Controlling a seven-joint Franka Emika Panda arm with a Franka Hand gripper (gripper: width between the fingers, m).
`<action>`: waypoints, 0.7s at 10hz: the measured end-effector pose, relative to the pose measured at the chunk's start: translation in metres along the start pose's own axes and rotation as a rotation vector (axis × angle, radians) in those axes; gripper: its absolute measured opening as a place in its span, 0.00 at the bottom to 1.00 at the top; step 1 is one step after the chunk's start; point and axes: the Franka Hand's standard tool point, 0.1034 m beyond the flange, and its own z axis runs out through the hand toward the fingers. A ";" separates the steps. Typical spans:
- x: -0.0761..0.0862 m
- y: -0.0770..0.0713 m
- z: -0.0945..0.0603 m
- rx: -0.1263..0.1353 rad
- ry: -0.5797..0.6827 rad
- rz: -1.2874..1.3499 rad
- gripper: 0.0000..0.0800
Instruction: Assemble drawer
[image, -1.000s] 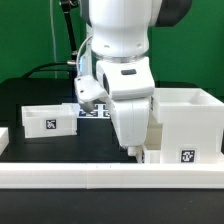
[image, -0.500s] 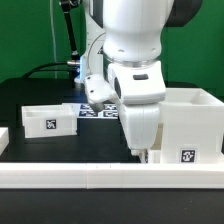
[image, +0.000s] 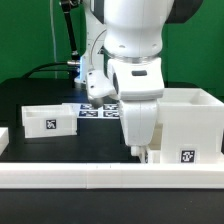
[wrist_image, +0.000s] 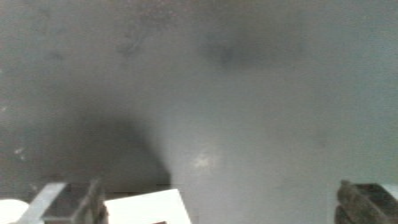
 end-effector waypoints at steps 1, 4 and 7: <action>0.000 0.000 0.001 0.001 0.000 0.000 0.81; -0.013 0.001 -0.002 -0.010 0.003 -0.025 0.81; -0.030 0.006 -0.003 -0.015 0.008 -0.018 0.81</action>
Offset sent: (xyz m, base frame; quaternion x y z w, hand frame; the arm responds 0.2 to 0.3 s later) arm -0.0057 -0.0300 0.0090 -0.0343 0.0142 -0.0475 0.9982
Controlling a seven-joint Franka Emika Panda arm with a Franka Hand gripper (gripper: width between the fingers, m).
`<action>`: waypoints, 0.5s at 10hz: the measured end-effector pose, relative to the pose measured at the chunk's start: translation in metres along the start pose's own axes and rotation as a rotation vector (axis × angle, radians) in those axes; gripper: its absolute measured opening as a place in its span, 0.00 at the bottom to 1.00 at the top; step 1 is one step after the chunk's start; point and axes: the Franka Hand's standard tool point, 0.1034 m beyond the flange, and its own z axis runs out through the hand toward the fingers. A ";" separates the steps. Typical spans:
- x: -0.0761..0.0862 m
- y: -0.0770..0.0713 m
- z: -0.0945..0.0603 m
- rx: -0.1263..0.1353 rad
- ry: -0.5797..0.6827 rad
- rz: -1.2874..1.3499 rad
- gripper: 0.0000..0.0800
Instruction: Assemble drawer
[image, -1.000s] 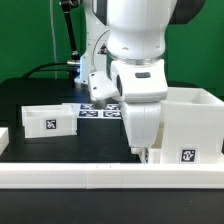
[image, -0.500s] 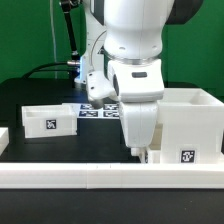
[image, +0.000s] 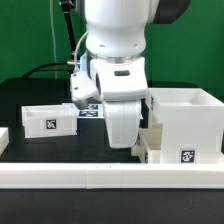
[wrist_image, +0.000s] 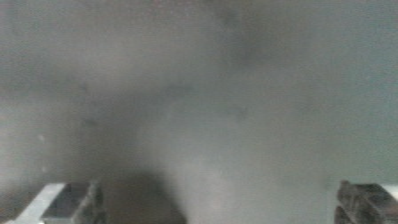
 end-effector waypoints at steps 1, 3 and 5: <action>0.000 0.001 -0.001 0.001 0.000 0.006 0.81; 0.011 0.010 -0.001 0.012 0.001 0.017 0.81; 0.030 0.011 0.006 0.025 -0.004 0.039 0.81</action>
Offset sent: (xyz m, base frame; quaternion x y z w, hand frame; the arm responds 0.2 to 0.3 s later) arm 0.0115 0.0247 -0.0041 0.0378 -0.0203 0.0319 0.9986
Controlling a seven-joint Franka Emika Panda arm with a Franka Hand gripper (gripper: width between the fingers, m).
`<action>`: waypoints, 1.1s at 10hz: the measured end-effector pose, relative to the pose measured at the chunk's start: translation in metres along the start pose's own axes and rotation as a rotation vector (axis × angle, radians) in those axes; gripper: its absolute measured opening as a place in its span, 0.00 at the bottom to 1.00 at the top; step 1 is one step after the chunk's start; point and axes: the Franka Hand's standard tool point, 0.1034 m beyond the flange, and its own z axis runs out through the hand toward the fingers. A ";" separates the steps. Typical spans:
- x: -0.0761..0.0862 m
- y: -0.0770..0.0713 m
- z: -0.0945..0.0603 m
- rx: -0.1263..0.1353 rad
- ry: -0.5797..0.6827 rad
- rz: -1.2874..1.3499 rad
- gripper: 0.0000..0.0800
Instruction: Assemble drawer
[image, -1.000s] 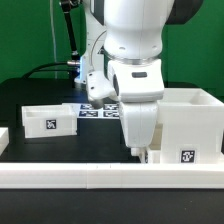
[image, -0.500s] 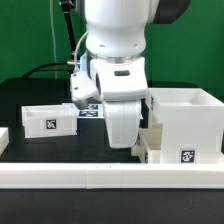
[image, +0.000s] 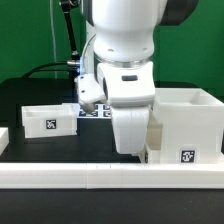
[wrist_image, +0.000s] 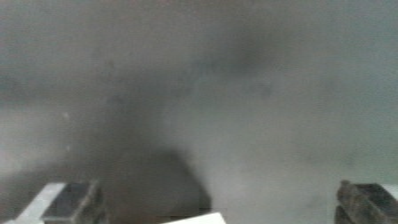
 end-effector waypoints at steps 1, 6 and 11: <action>0.002 0.000 0.002 0.002 -0.010 0.011 0.81; -0.007 0.004 -0.008 -0.020 -0.053 0.030 0.81; -0.052 -0.005 -0.037 -0.061 -0.059 0.016 0.81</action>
Offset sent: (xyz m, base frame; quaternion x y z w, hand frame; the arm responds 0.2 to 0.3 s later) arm 0.0156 0.0296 0.0106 -0.0162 -0.0175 -0.0079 0.9997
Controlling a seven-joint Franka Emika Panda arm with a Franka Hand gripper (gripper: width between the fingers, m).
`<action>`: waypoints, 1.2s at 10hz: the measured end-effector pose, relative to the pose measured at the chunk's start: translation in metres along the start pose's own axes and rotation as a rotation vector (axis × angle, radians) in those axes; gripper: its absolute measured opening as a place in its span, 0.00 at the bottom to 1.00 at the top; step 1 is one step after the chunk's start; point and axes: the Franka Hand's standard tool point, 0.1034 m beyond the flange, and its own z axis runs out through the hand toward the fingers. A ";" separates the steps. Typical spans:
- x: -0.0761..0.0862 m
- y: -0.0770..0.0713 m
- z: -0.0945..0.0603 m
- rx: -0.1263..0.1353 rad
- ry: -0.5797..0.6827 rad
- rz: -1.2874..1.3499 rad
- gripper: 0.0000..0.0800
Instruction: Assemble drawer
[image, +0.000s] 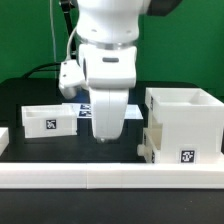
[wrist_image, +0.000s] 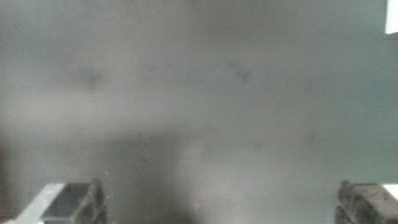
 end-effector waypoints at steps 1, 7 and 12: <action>-0.003 -0.008 -0.007 -0.040 -0.002 0.004 0.81; -0.013 -0.081 0.001 -0.114 0.025 0.071 0.81; -0.025 -0.091 0.009 -0.145 0.031 0.102 0.81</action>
Offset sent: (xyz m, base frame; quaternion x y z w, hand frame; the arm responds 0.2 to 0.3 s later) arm -0.0723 -0.0027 0.0138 -0.0695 0.0512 0.0703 0.9938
